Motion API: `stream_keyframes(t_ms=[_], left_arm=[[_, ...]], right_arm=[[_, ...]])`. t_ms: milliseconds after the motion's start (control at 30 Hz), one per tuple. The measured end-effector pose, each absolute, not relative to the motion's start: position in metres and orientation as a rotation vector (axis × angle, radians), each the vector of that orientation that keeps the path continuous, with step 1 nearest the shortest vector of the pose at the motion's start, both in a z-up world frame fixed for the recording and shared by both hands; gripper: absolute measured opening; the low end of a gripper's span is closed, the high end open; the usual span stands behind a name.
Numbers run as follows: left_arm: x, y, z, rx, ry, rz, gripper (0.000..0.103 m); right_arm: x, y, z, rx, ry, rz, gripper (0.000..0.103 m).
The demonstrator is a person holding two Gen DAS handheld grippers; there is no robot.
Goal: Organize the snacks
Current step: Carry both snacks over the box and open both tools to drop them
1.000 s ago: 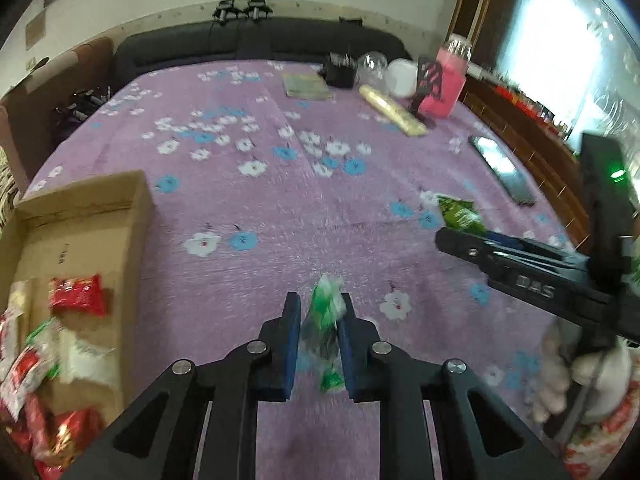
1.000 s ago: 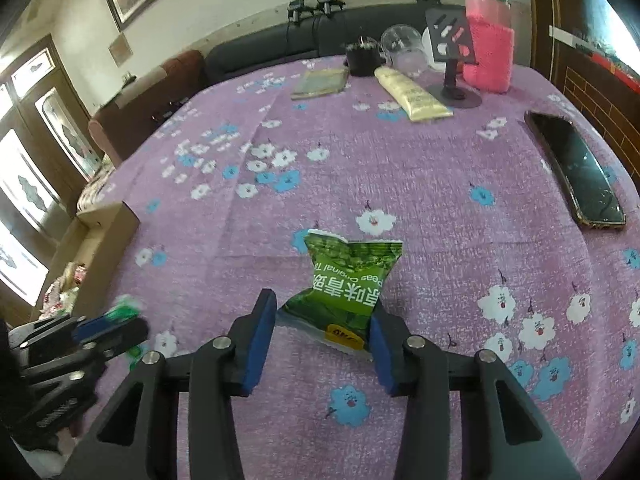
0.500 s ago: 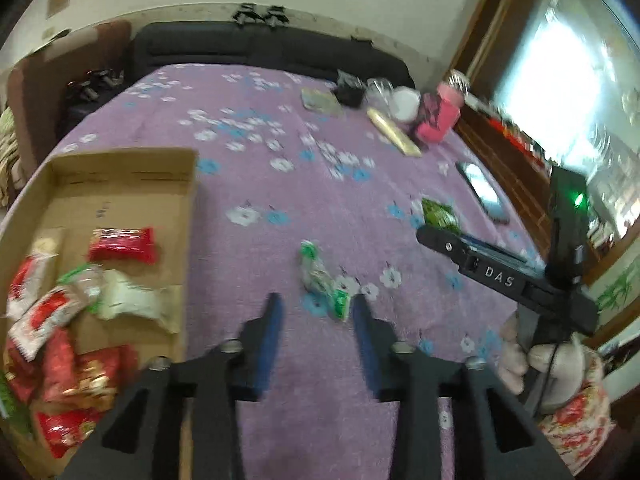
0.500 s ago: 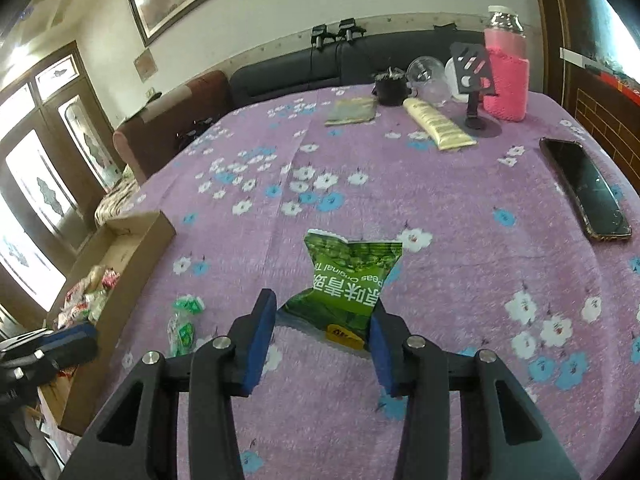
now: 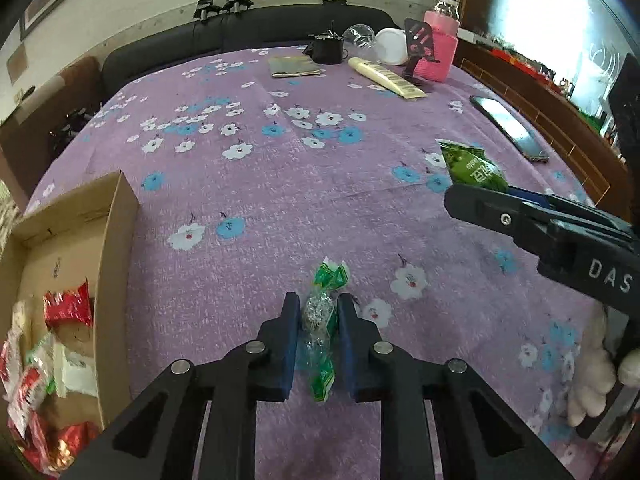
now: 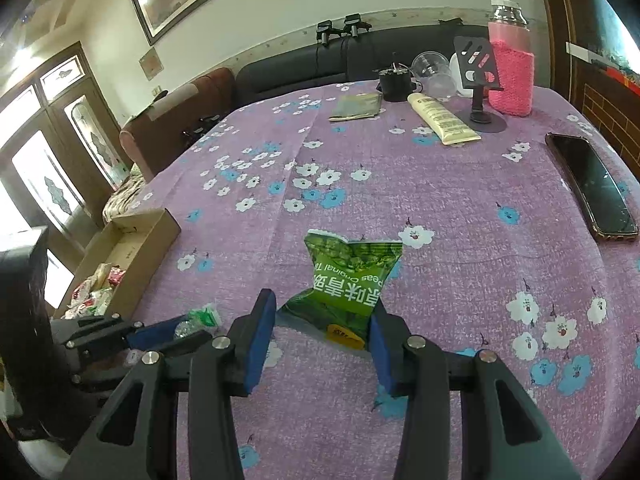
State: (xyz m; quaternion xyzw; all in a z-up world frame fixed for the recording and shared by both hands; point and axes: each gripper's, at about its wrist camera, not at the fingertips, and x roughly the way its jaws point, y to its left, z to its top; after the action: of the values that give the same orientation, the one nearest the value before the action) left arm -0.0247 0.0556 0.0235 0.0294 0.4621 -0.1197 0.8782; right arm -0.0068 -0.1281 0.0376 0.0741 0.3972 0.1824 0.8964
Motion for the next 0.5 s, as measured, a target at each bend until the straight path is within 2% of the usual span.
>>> stream_keyframes(t_ms=[233,500], left_arm=[[-0.048,0.092,0.044,-0.118,0.902,-0.27,0.019],[-0.091,0.187,0.085,-0.221,0.789,-0.147,0.019]], right_arm=[[-0.016,-0.122,0.045,0.147,0.787,0.403,0.043],[-0.034,-0.079,0.068,0.103,0.77,0.499,0.043]])
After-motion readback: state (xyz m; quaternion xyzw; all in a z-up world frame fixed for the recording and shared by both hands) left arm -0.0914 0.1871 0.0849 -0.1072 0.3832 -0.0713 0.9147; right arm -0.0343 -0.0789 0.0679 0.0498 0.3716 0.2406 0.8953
